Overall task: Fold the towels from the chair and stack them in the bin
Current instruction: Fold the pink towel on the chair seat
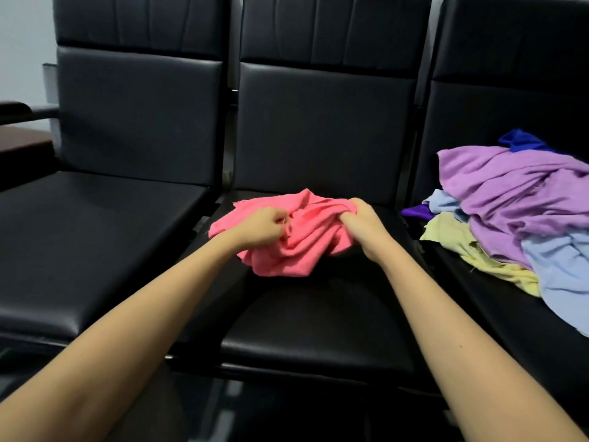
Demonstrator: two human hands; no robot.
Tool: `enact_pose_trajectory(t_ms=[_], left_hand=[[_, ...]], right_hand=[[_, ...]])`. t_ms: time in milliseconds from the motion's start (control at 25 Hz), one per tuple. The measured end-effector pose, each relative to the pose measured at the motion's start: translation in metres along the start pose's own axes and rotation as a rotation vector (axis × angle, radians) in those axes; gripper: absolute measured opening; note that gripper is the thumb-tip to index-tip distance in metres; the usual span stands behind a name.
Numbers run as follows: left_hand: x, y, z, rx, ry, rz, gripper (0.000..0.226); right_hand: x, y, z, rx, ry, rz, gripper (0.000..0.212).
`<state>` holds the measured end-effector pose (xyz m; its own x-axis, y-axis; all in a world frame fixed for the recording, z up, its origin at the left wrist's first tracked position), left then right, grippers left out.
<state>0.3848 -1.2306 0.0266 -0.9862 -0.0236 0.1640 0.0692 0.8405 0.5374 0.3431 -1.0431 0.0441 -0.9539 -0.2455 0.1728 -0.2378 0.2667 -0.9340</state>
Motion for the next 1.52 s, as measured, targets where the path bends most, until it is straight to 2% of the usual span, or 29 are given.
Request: enact_pose_trajectory(t_ms=[40, 80, 120, 160, 200, 240, 280, 320, 360, 400, 440, 520, 600, 680, 760, 800, 840, 880, 960, 1000, 1080, 1200, 1280, 1400, 1440, 1480, 1520], left_hand=[[-0.003, 0.006, -0.003, -0.285, 0.028, 0.005, 0.026], [-0.006, 0.012, -0.007, -0.502, 0.046, 0.026, 0.021], [-0.009, 0.017, -0.013, -0.624, 0.018, 0.024, 0.012], [-0.012, 0.018, -0.019, -0.616, -0.067, -0.001, 0.008], [-0.014, 0.016, -0.023, -0.413, -0.201, -0.056, 0.022], [-0.018, 0.013, -0.024, -0.096, -0.34, -0.101, 0.033], [-0.022, 0.006, -0.019, 0.228, -0.456, -0.111, 0.034], [-0.024, 0.0, -0.013, 0.422, -0.471, -0.061, 0.027], [-0.021, -0.006, -0.006, 0.47, -0.42, -0.001, 0.027], [-0.019, -0.01, -0.001, 0.424, -0.353, 0.031, 0.031], [-0.018, -0.012, -0.002, 0.311, -0.273, 0.038, 0.03], [-0.016, -0.012, -0.013, -0.071, -0.088, -0.046, 0.016], [-0.016, -0.007, -0.027, -0.387, 0.016, -0.106, 0.022], [-0.016, 0.0, -0.039, -0.59, 0.051, -0.081, 0.019], [-0.018, 0.011, -0.062, -0.619, 0.083, -0.041, 0.019], [-0.019, 0.011, -0.075, -0.54, 0.051, -0.013, 0.017], [-0.02, 0.012, -0.088, -0.373, -0.037, 0.032, 0.014], [-0.02, 0.009, -0.097, -0.166, -0.169, 0.051, 0.021], [-0.021, 0.007, -0.106, 0.196, -0.421, 0.03, 0.032], [-0.022, 0.009, -0.104, 0.31, -0.494, 0.02, 0.026], [-0.029, 0.017, -0.095, 0.313, -0.534, 0.008, 0.014], [-0.038, 0.01, -0.07, -0.186, -0.567, -0.136, 0.025], [-0.039, -0.002, -0.054, -0.375, -0.643, -0.211, 0.016], [-0.033, -0.014, -0.038, -0.461, -0.906, -0.305, 0.051], [-0.029, -0.016, -0.034, -0.424, -1.001, -0.333, 0.049], [-0.025, -0.016, -0.032, -0.359, -1.087, -0.35, 0.042], [-0.019, -0.017, -0.027, -0.3, -1.128, -0.38, 0.032]], right_hand=[[0.001, -0.004, -0.001, 0.018, -0.033, -0.041, 0.013], [0.001, -0.007, -0.004, -0.016, -0.106, -0.075, 0.022], [0.0, -0.008, -0.007, -0.157, -0.198, -0.101, 0.037], [0.0, -0.007, -0.011, -0.439, -0.273, -0.109, 0.059], [-0.003, -0.005, -0.015, -0.769, -0.335, -0.092, 0.082], [-0.007, 0.001, -0.015, -1.033, -0.387, -0.064, 0.099], [-0.014, 0.009, -0.013, -1.181, -0.415, -0.032, 0.102], [-0.018, 0.02, -0.01, -1.214, -0.388, 0.012, 0.09], [-0.023, 0.028, -0.009, -1.172, -0.312, 0.02, 0.065], [-0.022, 0.035, -0.009, -1.069, -0.209, 0.034, 0.036], [-0.023, 0.038, -0.011, -0.896, -0.123, 0.062, 0.017], [-0.02, 0.033, -0.018, -0.393, -0.041, 0.182, 0.012], [-0.02, 0.012, -0.025, -0.02, -0.03, 0.173, 0.008], [-0.021, -0.016, -0.03, 0.145, -0.034, 0.074, 0.006], [-0.023, -0.045, -0.043, 0.027, -0.082, -0.022, 0.007], [-0.022, -0.054, -0.051, -0.181, -0.156, -0.081, 0.02], [-0.021, -0.061, -0.06, -0.448, -0.242, -0.113, 0.034], [-0.02, -0.065, -0.068, -0.711, -0.319, -0.107, 0.041], [-0.018, -0.07, -0.074, -1.041, -0.451, -0.05, 0.032], [-0.02, -0.07, -0.072, -1.109, -0.5, -0.009, 0.023], [-0.026, -0.058, -0.071, -1.042, -0.559, 0.099, 0.013], [-0.039, -0.021, -0.074, -0.475, -0.571, 0.352, 0.015], [-0.045, -0.003, -0.08, -0.216, -0.641, 0.487, 0.019], [-0.043, 0.005, -0.082, -0.2, -0.908, 0.729, 0.064], [-0.041, 0.006, -0.082, -0.249, -1.001, 0.792, 0.065], [-0.034, 0.009, -0.079, -0.318, -1.053, 0.822, 0.054], [-0.025, 0.011, -0.075, -0.388, -1.031, 0.825, 0.037]])
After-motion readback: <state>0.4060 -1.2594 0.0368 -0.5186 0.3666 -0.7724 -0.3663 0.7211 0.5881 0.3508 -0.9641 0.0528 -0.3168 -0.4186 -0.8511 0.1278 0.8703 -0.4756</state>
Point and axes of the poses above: each hand's wrist, its own x-axis towards the middle knuckle, its own z-axis out of the palm, y = z × x, the point moved 1 cm from there along x, towards the middle knuckle, and after that the axes turned 2 degrees about x, right-handed, at the moved point
